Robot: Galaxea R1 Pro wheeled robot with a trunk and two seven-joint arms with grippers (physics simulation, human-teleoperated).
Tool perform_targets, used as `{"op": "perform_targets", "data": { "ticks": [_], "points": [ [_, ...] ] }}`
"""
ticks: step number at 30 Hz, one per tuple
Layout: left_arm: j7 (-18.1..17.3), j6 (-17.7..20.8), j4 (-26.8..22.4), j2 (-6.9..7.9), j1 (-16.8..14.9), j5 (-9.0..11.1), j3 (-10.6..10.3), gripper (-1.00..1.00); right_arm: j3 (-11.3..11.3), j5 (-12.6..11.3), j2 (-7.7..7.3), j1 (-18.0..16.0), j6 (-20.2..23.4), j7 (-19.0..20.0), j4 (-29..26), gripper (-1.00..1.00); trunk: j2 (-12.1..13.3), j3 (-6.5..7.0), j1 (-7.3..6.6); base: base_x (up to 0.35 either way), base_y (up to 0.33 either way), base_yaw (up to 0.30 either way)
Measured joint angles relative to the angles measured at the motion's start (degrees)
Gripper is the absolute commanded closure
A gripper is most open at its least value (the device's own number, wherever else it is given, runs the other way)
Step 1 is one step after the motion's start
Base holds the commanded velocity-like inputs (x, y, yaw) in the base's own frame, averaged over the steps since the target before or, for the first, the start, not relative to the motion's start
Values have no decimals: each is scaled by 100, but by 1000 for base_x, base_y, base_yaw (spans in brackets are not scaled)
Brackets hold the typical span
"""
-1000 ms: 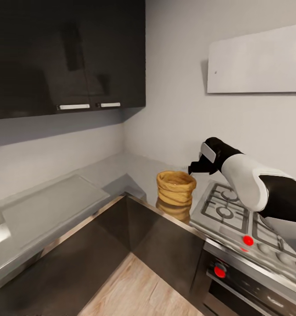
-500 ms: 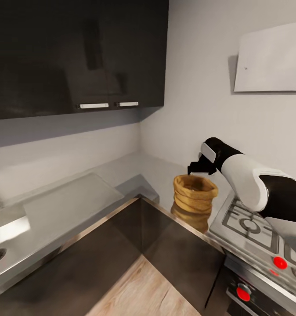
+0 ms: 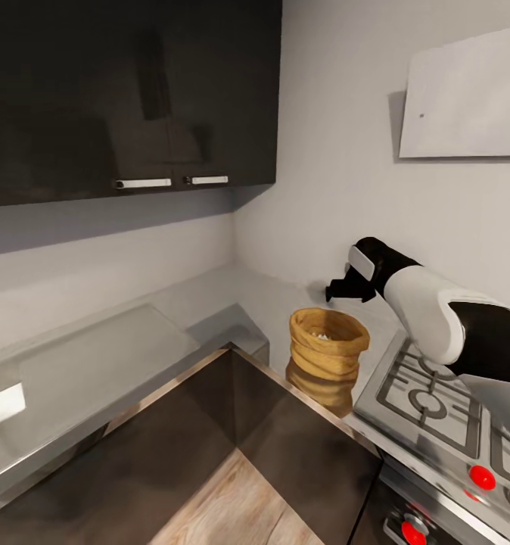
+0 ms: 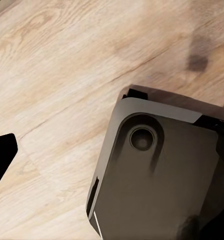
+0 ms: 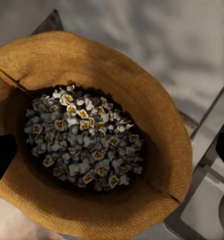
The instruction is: In the kitchen, take the popcorn bag from the countertop, put it into the microwave, and heat it until the popcorn is cooked so the cooked popcorn ends up inside the bag.
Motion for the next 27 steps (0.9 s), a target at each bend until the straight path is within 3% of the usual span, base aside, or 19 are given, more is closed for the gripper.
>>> {"op": "perform_targets", "data": {
  "ticks": [8, 13, 20, 27],
  "points": [
    [0, 0, 0, 0, 0, 0, 0, -100, 3, 1, -342, 2, -6, 6, 369, -100, 0, 0, 0, 0, 0, -2],
    [0, 0, 0, 0, 0, 0, 0, -100, 0, -3, -368, 6, 6, 1, 559, -100, 1, 0, 0, 26, 0, 0],
    [0, -2, 0, 0, 0, 0, 0, -100, 3, -2, -372, 6, -2, -12, 735, -100, 0, 0, -3, 263, 0, 0],
    [0, -1, 0, 0, 0, 0, 0, -100, 6, -2, -377, 14, 12, -12, 749, -100, 1, 0, 0, 35, 0, 0]
  ]
}}
